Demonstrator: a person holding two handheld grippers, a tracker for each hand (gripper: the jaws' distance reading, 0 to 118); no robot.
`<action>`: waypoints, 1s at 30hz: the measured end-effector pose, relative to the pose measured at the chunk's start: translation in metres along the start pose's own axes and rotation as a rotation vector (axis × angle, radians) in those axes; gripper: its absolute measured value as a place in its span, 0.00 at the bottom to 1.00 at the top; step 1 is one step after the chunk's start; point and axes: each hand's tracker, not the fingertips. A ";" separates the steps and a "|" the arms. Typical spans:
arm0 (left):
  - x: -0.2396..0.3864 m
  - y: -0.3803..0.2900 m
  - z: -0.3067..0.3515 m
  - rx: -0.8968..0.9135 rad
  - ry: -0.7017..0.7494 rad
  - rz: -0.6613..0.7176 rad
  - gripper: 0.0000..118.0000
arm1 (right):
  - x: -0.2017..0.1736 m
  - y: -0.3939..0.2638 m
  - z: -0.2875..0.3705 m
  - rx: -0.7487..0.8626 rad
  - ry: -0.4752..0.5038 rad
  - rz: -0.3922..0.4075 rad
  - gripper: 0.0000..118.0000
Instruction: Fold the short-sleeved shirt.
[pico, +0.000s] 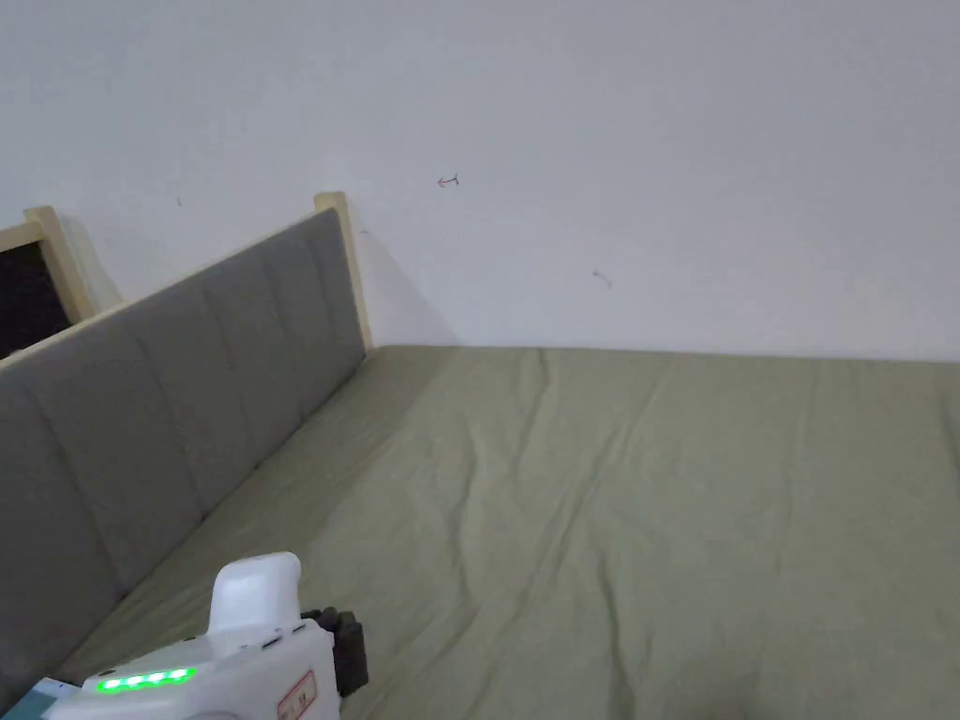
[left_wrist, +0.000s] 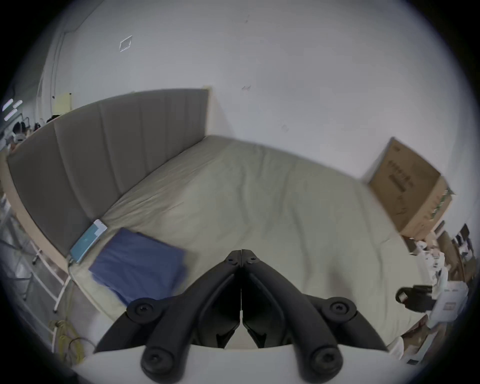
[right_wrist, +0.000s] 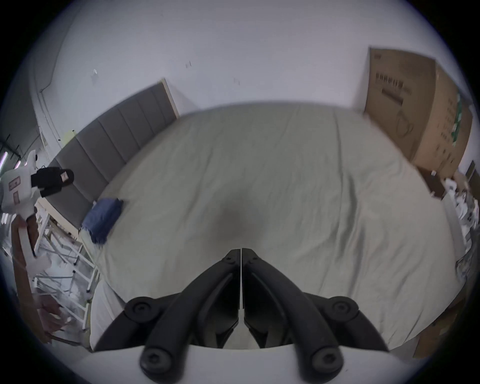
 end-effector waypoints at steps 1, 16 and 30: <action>0.011 0.002 0.009 0.025 0.008 -0.027 0.00 | -0.004 0.007 0.012 0.062 -0.021 0.014 0.01; 0.126 0.003 0.090 0.375 -0.021 -0.201 0.00 | -0.036 0.050 0.096 0.526 -0.232 0.035 0.01; 0.155 -0.008 0.116 0.538 0.014 -0.255 0.00 | -0.054 0.047 0.126 0.637 -0.263 0.108 0.01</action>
